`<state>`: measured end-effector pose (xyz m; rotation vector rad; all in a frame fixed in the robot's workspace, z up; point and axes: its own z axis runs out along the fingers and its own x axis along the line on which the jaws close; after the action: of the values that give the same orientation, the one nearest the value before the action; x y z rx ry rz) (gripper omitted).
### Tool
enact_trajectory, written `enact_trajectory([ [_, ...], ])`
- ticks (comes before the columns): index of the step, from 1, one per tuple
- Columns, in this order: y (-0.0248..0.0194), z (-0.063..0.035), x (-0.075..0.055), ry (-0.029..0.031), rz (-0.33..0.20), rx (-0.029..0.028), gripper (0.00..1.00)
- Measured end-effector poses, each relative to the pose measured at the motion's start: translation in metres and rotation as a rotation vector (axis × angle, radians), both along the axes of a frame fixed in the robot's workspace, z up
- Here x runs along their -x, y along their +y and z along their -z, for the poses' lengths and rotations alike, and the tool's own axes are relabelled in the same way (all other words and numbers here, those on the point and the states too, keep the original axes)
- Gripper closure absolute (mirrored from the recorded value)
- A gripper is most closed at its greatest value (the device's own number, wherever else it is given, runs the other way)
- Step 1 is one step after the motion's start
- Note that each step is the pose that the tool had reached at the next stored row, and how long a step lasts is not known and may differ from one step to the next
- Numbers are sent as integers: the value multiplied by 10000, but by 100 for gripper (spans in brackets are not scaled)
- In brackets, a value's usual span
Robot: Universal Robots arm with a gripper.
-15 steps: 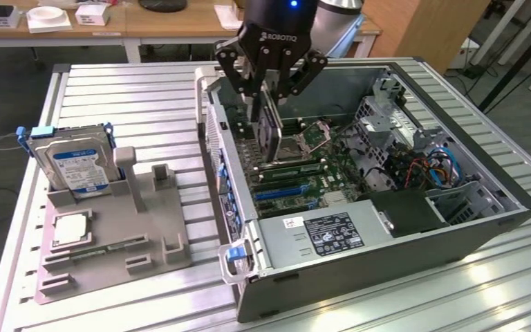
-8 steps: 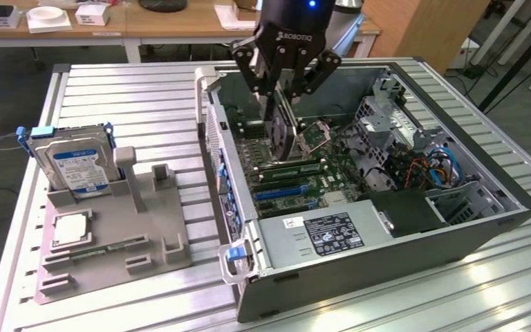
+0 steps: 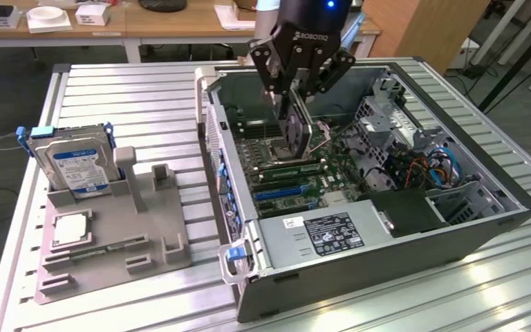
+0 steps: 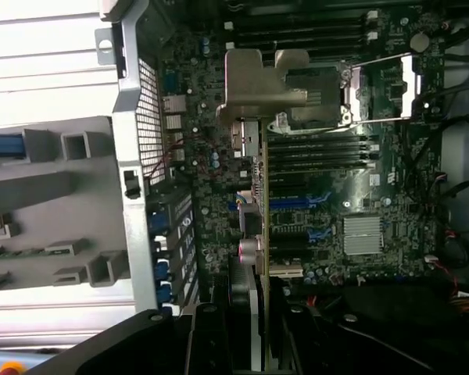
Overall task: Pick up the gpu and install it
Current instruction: 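Pick up the gpu and move the gpu toward the slot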
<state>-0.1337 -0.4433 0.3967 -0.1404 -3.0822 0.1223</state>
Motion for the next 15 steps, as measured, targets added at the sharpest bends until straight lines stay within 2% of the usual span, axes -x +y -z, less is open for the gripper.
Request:
enact_trajectory([
  [4,20,-1,-86,-10,1,-1,71],
  [6,41,-1,-121,-50,1,0,71],
  [11,122,-1,-206,-255,2,0,71],
  [15,208,-1,-262,-428,1,1,71],
])
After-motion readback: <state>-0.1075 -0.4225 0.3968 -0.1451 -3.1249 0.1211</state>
